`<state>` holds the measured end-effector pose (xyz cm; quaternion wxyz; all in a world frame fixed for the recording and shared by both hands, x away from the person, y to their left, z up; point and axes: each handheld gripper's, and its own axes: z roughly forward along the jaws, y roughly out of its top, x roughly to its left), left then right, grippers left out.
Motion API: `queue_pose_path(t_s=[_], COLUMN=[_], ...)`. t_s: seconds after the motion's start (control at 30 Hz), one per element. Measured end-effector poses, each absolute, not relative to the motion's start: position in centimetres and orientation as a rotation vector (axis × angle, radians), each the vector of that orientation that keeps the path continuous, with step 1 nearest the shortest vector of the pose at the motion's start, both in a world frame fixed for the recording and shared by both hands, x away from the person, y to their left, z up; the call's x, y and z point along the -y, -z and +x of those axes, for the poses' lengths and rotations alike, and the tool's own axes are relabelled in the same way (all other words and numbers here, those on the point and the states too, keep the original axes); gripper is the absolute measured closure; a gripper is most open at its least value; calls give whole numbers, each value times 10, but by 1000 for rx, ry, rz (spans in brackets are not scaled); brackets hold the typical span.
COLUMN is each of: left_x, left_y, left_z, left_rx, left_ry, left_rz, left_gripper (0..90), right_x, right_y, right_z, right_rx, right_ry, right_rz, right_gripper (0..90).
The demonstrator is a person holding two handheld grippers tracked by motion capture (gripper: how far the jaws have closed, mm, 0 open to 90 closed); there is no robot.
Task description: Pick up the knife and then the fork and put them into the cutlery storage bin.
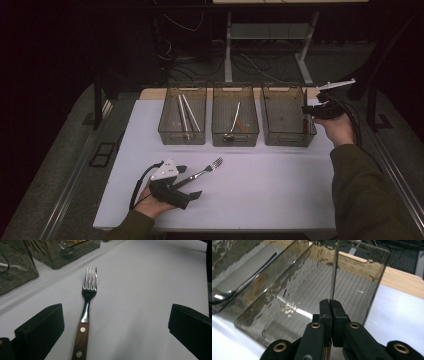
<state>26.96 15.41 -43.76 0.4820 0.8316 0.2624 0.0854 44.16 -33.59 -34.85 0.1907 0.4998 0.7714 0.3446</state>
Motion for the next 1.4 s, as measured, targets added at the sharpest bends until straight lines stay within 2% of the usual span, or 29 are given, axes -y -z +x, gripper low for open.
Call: queue_pose_path(t_s=[0.3,0.47,0.67,0.73,1.0,1.13,1.2,1.4], left_x=[-154,-154,-154,-154,-156,-156,-156,-156], left_y=[437,436,436,436,435,435,436,436], left_z=[270,270,270,270,271,271,271,271], left_rx=[-643,-640,-652,-651,-654,-658,-664,-668], left_ry=[-210,-214,-214,-216,-226,-228,-227,-232], left_rz=[2026,2017,2009,2010,2029,2030,2030,2031], left_gripper=[0,0,0,0,6,11,13,19], right_x=[324,320,319,320,320,316,313,304], right_y=[368,383,378,373,362,363,364,374], right_z=[462,470,466,460,418,393,383,350], right_rx=[-2168,-2185,-2146,-2117,-2125,-2151,-2164,-2185], right_ry=[-959,-899,-1010,-1073,-1199,-1200,-1192,-1227], right_rz=[1417,1465,1460,1461,1370,1322,1291,1220], right_gripper=[879,759,560,479,289,248,198,190])
